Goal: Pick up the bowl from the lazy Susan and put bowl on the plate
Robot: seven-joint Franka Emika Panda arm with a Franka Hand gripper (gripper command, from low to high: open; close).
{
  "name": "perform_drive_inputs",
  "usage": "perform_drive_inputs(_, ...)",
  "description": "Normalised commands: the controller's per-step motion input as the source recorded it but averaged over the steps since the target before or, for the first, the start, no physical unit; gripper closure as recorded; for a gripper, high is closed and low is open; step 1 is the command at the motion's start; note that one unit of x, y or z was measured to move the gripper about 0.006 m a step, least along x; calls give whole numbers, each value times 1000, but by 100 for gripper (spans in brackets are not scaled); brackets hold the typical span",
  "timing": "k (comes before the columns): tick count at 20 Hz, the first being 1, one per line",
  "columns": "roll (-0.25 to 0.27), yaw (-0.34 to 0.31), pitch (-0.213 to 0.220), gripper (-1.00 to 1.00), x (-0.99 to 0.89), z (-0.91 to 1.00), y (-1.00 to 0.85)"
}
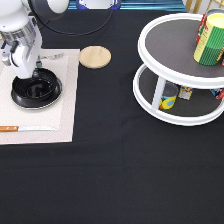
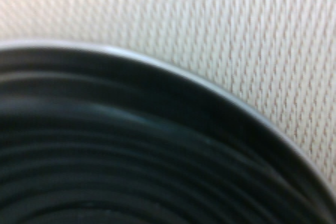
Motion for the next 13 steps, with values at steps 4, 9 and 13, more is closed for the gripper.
perform_drive_inputs(4, -1, -5, 177, -100, 192, 971, 119)
perform_drive_inputs(9, 20, -6, 137, -100, 135, 241, 3)
perform_drive_inputs(13, 0, 0, 0, -100, 0, 0, 0)
